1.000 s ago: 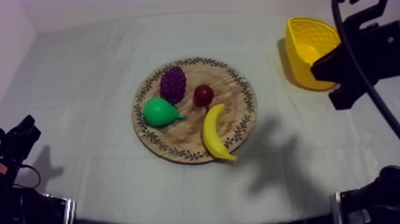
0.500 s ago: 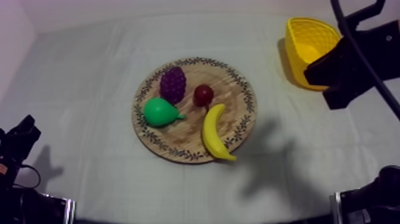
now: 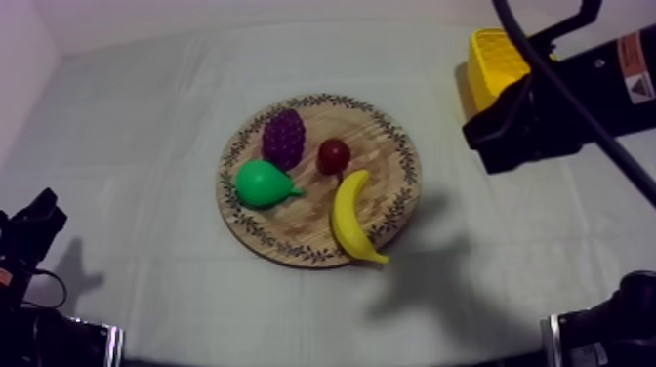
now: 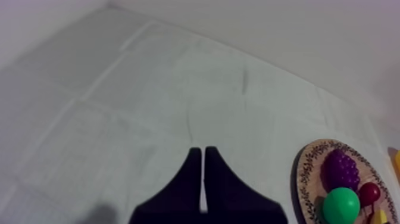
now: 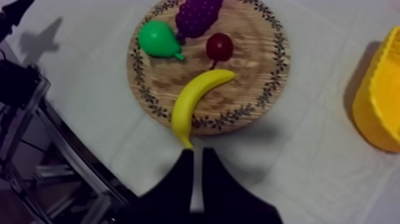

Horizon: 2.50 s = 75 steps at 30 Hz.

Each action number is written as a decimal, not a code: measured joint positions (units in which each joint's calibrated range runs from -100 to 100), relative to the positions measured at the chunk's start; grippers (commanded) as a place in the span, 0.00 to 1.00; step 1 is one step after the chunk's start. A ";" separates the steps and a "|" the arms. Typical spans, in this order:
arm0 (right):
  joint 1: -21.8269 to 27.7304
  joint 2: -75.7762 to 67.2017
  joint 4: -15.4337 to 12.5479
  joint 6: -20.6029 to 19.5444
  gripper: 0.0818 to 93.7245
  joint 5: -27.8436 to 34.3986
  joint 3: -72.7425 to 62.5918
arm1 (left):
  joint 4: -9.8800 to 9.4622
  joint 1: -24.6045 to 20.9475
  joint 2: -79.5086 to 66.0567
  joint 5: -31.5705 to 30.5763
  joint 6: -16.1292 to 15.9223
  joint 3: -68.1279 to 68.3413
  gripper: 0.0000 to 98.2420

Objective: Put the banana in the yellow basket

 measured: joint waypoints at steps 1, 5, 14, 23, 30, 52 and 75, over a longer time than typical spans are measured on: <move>-0.23 0.66 0.19 -0.88 0.06 -0.29 -0.40 | 0.00 0.00 0.00 0.00 0.00 0.00 0.00; -1.56 3.65 1.65 -4.51 0.08 -0.90 -2.40 | 0.00 0.00 0.00 0.00 0.00 0.00 0.00; -4.54 11.44 3.23 -11.95 0.10 2.38 -7.28 | 0.00 0.00 0.00 0.00 0.00 0.00 0.00; -5.69 18.72 5.08 -16.81 0.08 2.48 -13.42 | 0.00 0.00 0.00 0.00 0.00 0.00 0.00; -5.14 23.27 5.80 -17.72 0.14 2.47 -15.76 | 0.00 0.00 0.00 0.00 0.00 0.00 0.00; -4.09 29.14 3.55 -18.64 0.72 -2.25 -13.80 | 0.00 0.00 0.00 0.00 0.00 0.00 0.00; -2.07 49.43 2.46 -17.53 0.68 -12.02 -13.37 | 0.00 0.00 0.00 0.00 0.00 0.00 0.00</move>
